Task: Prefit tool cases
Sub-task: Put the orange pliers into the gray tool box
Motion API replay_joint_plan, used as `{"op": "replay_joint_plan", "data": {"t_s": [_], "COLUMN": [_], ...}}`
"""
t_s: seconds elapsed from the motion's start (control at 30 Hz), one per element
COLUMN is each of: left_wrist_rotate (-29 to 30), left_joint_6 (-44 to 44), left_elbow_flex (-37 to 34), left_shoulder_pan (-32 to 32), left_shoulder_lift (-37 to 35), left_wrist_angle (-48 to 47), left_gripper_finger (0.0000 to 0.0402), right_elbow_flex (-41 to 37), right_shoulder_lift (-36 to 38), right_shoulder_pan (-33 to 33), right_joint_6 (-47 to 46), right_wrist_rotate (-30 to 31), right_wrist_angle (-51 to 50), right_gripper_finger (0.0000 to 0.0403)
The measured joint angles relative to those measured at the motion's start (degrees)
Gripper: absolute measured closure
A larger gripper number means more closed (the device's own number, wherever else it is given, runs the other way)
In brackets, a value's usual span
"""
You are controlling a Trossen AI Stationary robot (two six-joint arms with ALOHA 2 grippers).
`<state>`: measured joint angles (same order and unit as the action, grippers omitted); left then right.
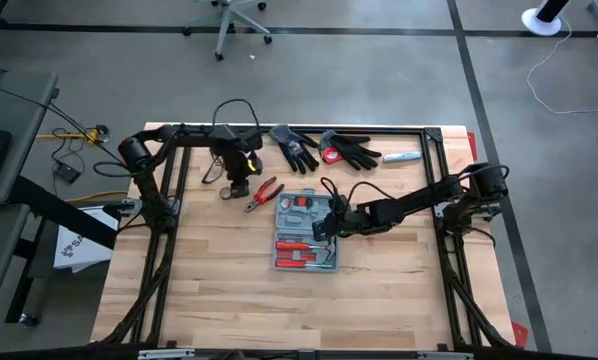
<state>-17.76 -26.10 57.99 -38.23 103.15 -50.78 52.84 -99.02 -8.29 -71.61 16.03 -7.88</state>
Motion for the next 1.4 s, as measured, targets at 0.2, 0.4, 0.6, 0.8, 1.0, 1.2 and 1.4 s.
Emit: {"op": "replay_joint_plan", "data": {"t_s": [0.2,0.4,0.6,0.8,1.0,1.2,1.4], "left_wrist_rotate": [0.2,-0.3,-4.0,-4.2,-3.4,-0.8,2.1], "left_joint_6": [-2.1,-2.1,-1.8,-3.8,-4.0,-2.3,0.8], "left_elbow_flex": [-0.1,0.0,0.1,0.6,1.6,1.6,1.6], "left_shoulder_pan": [0.1,0.2,1.2,4.1,4.5,2.4,-0.4], "left_shoulder_lift": [-3.0,-8.7,-7.1,-1.8,2.9,3.4,3.4], "left_wrist_angle": [-0.8,9.9,18.8,20.8,20.8,17.8,12.7], "left_gripper_finger": [0.0382,0.0398,0.0401,0.0401,0.0401,0.0401,0.0401], "right_elbow_flex": [0.0,0.0,0.0,0.0,0.0,0.0,0.0], "right_shoulder_lift": [0.0,0.0,0.0,0.0,0.0,0.0,0.0], "right_shoulder_pan": [0.0,0.0,0.0,0.0,0.0,0.0,0.0], "right_joint_6": [0.0,0.0,-0.6,-0.9,-1.9,-1.6,-1.5], "right_wrist_rotate": [0.0,0.0,0.0,0.0,0.0,0.0,0.0], "right_wrist_angle": [0.0,0.0,0.8,2.0,2.0,1.5,1.1], "right_gripper_finger": [0.0403,0.0403,0.0403,0.0403,0.0403,0.0403,0.0403]}}
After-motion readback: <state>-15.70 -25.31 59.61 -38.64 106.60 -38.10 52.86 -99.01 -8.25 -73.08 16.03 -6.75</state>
